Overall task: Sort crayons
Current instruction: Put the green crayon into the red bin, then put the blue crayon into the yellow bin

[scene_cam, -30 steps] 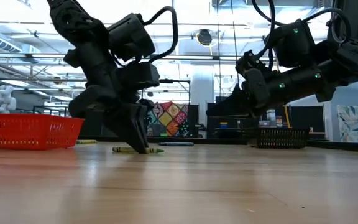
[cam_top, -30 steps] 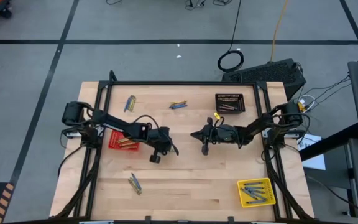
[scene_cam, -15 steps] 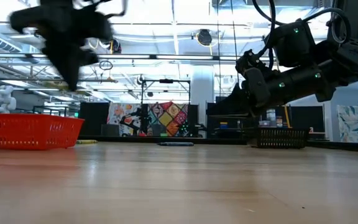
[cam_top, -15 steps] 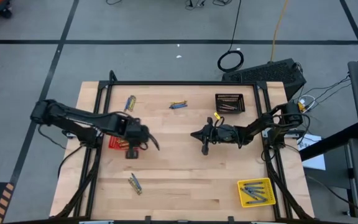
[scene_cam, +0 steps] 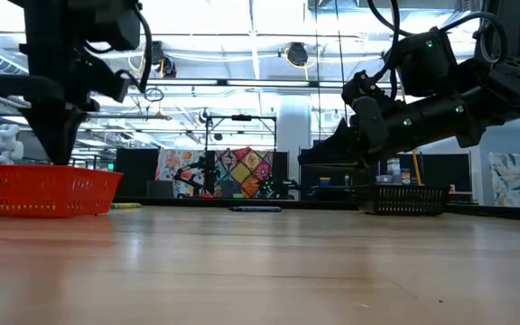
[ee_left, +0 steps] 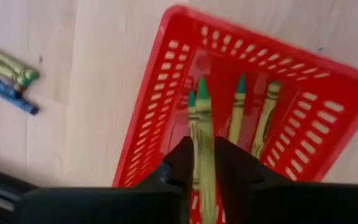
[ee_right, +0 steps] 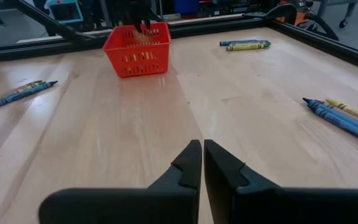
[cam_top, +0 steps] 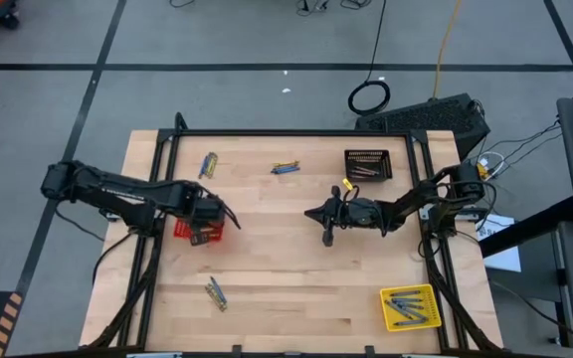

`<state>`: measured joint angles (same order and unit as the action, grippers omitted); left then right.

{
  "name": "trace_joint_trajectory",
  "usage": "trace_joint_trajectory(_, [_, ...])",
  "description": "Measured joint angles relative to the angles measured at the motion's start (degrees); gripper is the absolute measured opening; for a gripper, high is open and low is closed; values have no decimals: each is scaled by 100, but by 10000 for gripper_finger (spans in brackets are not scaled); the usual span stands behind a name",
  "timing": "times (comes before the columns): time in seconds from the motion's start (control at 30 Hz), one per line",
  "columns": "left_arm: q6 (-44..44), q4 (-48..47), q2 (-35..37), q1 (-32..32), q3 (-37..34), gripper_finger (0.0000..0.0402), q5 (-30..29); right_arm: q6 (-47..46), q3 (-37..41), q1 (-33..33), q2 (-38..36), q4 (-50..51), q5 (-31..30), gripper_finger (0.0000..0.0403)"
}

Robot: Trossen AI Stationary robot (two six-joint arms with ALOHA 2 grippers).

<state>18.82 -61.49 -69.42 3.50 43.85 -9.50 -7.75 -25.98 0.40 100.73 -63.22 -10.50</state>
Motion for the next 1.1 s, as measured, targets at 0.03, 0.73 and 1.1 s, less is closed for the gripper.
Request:
trace_joint_trajectory(0.03, [22,-92,-2,-65,-4,71,38,-2,0,0,0,0,2,6])
trace_joint_trajectory(0.73, [748,494,97,675,460,175,598,-160,0,64,2,-57,21,6])
trace_joint_trajectory(1.1, [4181,39,97,2647,708,176,635,92,-152,74,2,-167,12,6])
